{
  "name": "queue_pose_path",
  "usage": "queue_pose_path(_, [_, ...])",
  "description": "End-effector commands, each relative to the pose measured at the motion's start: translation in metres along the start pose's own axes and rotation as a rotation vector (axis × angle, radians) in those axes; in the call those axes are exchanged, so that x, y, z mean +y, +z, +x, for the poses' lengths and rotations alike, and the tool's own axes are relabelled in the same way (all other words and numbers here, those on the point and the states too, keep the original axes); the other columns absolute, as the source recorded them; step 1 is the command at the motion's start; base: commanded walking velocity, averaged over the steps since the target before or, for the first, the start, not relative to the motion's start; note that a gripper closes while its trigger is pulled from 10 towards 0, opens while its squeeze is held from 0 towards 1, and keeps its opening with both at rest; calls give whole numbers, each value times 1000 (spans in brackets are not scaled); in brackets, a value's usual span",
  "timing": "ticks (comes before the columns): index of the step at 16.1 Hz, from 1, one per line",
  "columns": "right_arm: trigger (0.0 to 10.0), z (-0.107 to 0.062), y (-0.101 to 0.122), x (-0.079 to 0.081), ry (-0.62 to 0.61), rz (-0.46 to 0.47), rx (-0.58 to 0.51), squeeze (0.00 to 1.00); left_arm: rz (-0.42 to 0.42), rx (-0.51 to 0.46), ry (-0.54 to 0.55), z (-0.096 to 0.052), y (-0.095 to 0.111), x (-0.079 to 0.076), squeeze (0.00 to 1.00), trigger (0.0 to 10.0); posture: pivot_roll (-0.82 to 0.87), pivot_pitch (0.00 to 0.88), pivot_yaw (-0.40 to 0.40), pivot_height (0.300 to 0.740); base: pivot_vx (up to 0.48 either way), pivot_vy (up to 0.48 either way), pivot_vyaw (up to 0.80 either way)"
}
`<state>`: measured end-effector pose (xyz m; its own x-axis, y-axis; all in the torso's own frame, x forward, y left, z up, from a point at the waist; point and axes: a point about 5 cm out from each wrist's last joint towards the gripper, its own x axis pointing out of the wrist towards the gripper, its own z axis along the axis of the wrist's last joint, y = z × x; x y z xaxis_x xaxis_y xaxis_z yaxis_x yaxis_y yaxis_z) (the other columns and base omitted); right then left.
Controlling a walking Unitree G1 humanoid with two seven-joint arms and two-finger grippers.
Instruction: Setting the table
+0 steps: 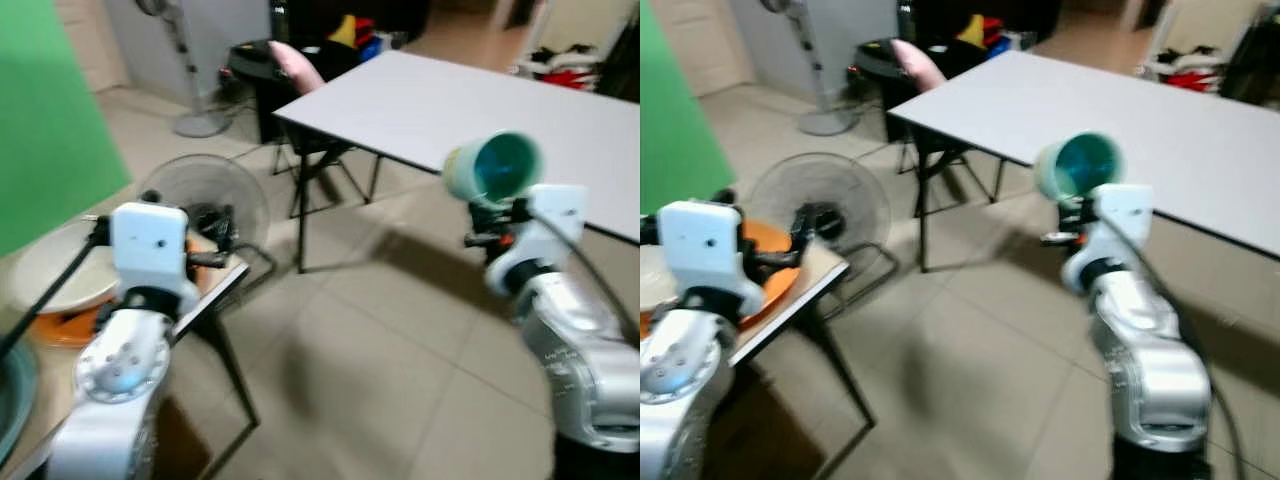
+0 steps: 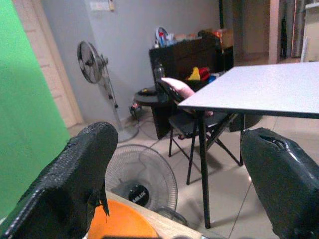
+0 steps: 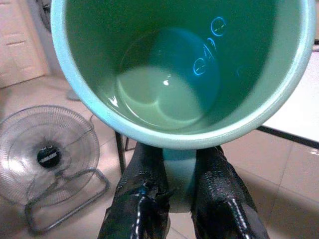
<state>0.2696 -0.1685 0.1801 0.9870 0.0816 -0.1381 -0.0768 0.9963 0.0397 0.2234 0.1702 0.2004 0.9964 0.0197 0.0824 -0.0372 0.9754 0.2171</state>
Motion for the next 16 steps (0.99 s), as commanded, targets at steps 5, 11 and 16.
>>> queue_pose_path(5, [10000,5,2,-3,-34,-75,12,0,-7,3,-24,3,-1,-3,0,10000,-72,0,-2,740,357,0,-310])
queue_pose_path(11, [10000,17,0,12,84,-41,32,0,-20,36,-8,3,-9,1,0,10000,-68,0,0,740,398,0,0])
queue_pose_path(16, [10000,19,-7,24,128,-123,43,0,-20,58,5,3,-15,5,0,10000,-73,0,-4,740,401,0,0])
